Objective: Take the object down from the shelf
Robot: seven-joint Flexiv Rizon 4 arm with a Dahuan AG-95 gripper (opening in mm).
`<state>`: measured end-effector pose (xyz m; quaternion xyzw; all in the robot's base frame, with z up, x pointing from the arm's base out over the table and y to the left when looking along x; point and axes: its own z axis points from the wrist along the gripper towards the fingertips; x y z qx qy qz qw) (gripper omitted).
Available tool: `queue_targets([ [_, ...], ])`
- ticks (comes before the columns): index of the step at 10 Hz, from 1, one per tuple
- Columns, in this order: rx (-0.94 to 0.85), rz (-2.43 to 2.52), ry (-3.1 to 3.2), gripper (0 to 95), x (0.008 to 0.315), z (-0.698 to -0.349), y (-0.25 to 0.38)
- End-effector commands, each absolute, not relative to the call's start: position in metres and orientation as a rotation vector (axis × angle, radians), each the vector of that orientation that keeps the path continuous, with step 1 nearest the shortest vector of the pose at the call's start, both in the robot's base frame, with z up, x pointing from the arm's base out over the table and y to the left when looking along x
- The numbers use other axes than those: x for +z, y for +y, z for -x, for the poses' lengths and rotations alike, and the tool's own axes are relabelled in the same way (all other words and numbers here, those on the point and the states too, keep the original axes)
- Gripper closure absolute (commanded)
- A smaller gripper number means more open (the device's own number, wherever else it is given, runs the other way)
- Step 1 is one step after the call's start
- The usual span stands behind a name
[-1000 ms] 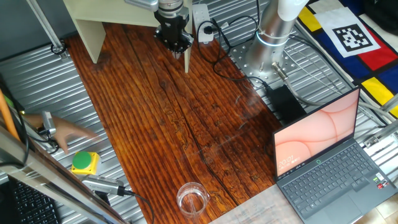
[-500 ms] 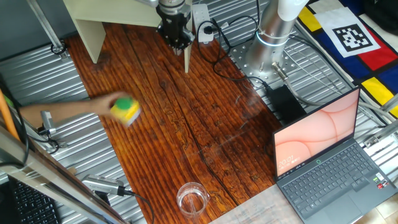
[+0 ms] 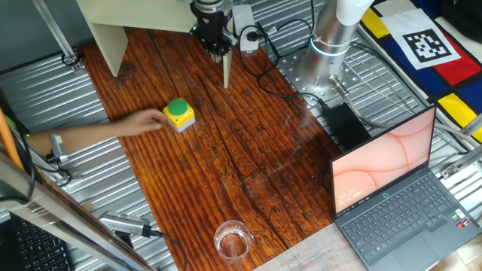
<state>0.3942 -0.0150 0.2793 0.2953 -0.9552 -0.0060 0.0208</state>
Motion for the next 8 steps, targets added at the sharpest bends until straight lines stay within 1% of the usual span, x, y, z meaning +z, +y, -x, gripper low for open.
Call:
queue_targets([
  [1,-0.027,-0.945,-2.973,95.0,0.2829,-0.388,-0.0202],
  [3,-0.043,-0.928,-2.979,95.0,0.2872,-0.3833,-0.0276],
  [8,-0.038,-0.899,-2.972,95.0,0.287,-0.3834,-0.0278],
])
